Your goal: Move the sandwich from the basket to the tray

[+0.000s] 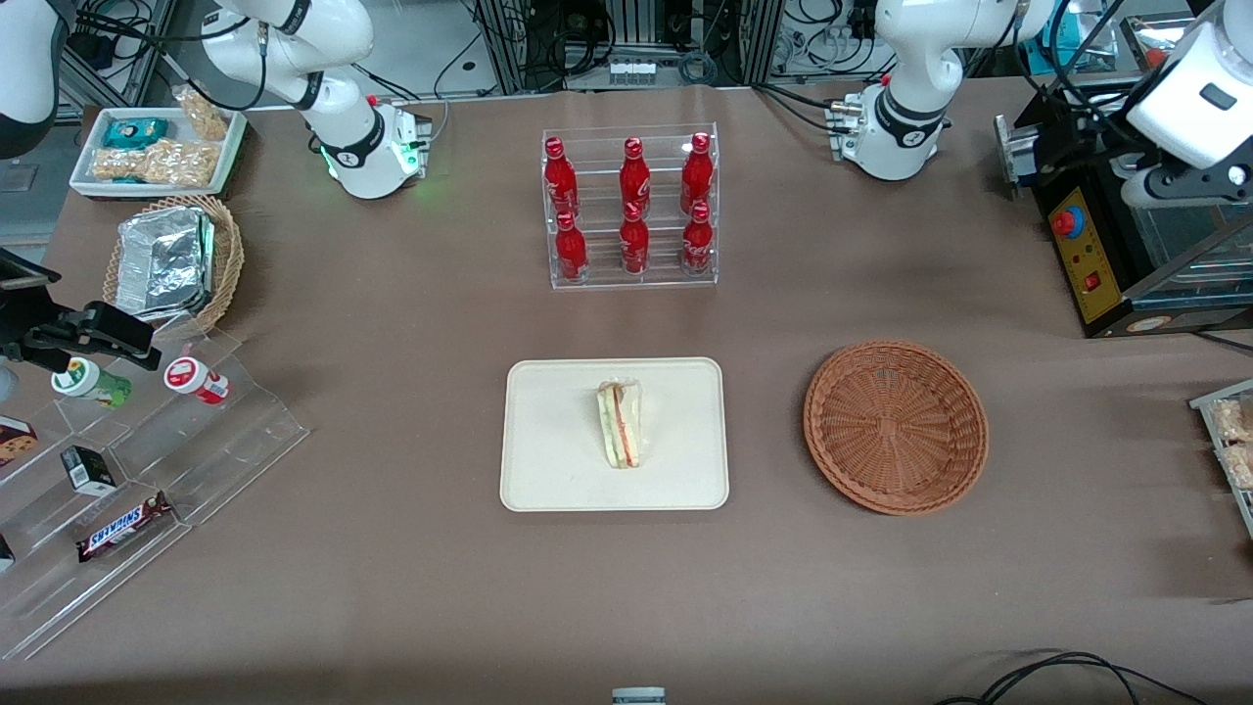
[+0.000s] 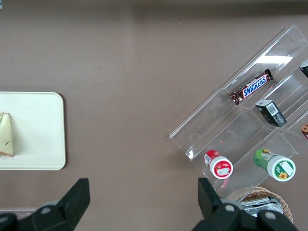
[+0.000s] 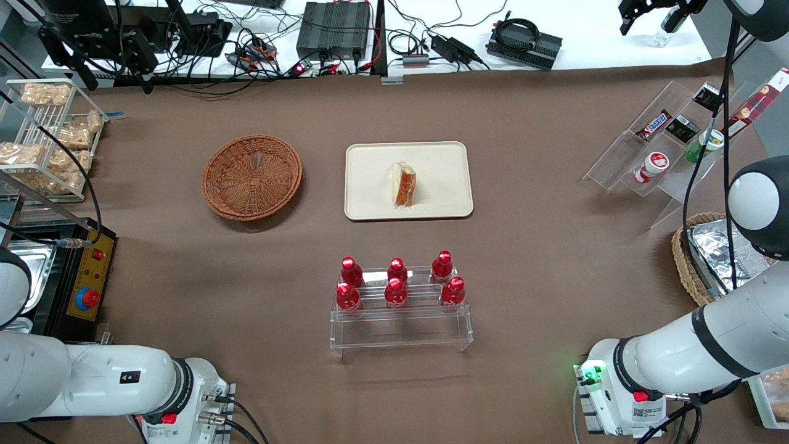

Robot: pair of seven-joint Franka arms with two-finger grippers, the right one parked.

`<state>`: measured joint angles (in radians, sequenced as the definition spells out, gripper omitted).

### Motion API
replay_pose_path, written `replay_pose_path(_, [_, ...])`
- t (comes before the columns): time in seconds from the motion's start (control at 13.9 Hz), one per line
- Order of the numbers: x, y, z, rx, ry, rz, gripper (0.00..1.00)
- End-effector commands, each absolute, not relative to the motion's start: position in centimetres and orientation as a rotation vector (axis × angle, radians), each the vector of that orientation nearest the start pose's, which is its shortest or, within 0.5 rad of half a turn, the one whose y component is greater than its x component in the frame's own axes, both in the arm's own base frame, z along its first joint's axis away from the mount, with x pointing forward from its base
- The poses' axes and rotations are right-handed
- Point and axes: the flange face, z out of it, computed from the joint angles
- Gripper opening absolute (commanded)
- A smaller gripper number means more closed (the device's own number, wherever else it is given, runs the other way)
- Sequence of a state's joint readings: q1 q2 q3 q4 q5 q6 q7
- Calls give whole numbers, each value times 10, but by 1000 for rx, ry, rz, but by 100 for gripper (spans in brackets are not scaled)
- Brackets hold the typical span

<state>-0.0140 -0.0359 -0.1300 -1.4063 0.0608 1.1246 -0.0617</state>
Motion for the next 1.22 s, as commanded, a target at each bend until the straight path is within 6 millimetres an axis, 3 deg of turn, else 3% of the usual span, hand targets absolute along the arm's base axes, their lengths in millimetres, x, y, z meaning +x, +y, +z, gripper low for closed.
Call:
replay_pose_path(0.0, [487, -59, 676, -3017, 150, 399, 100])
replay_pose_path(0.36, [500, -38, 673, -3034, 41, 308, 100])
replay_pose_path(0.43, [499, -44, 673, -3028, 53, 313, 100])
replay_pose_path(0.58, [500, -30, 674, -3039, 1, 309, 100])
replay_pose_path(1.15, [502, -31, 676, -3048, -1, 299, 100])
